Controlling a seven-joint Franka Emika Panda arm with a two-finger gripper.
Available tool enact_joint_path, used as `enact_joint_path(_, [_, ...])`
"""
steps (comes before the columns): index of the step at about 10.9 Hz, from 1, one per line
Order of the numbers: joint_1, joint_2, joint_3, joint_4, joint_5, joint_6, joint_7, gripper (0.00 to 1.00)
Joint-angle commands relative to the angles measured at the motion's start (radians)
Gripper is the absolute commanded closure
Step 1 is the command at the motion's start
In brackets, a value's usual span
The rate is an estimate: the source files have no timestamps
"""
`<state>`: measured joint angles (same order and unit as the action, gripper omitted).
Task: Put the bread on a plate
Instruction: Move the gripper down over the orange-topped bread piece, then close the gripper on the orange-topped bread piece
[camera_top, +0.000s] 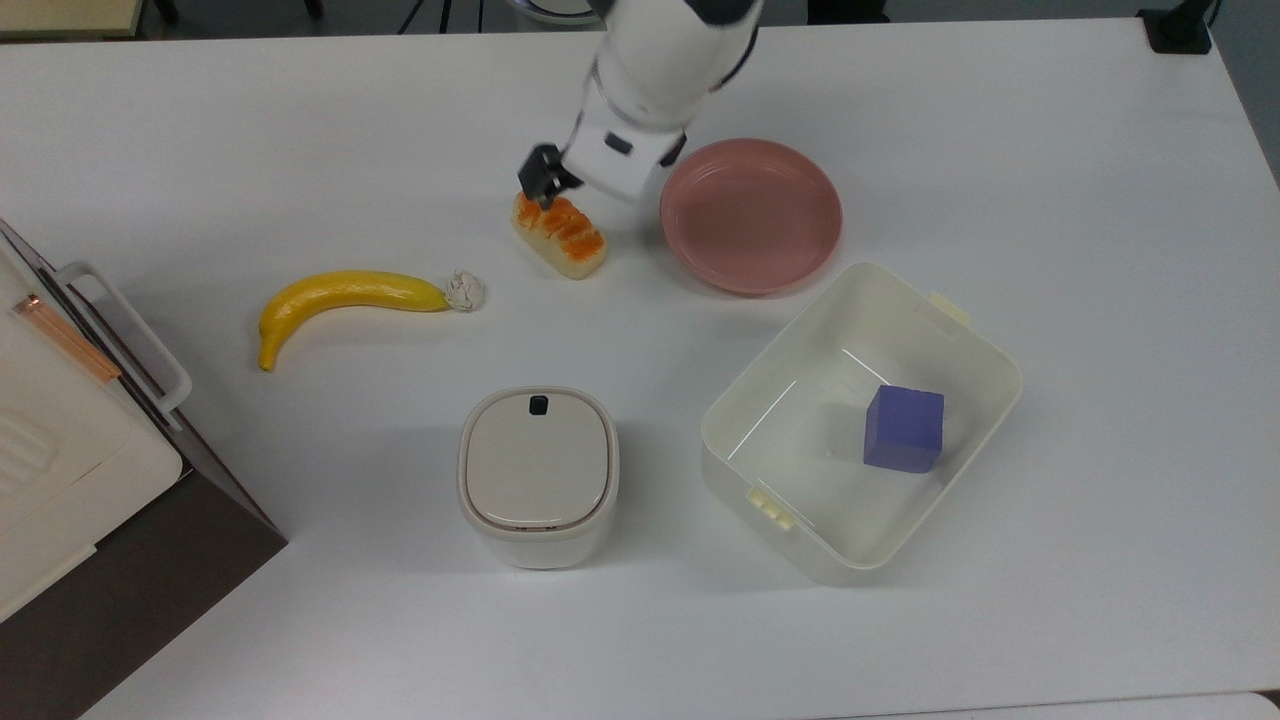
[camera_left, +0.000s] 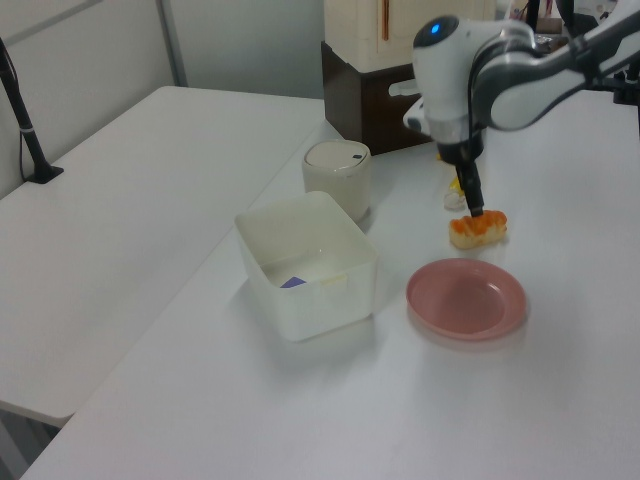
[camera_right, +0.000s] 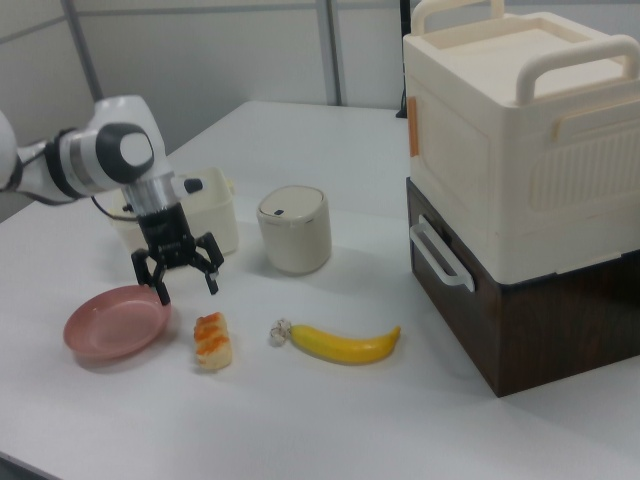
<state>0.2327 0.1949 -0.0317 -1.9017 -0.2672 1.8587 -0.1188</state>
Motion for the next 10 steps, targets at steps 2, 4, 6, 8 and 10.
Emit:
enact_joint_path(2, [0.028, 0.122, 0.0, 0.032, -0.086, 0.065, 0.034, 0.0])
enact_joint_path(4, [0.019, 0.138, 0.0, 0.042, -0.098, 0.077, 0.036, 0.15])
enact_joint_path(6, [0.016, 0.138, -0.004, 0.046, -0.098, 0.077, 0.036, 0.57])
enact_joint_path(8, [0.016, 0.138, -0.004, 0.046, -0.099, 0.077, 0.048, 0.95])
enact_joint_path(10, [0.017, 0.141, -0.004, 0.046, -0.11, 0.077, 0.054, 1.0])
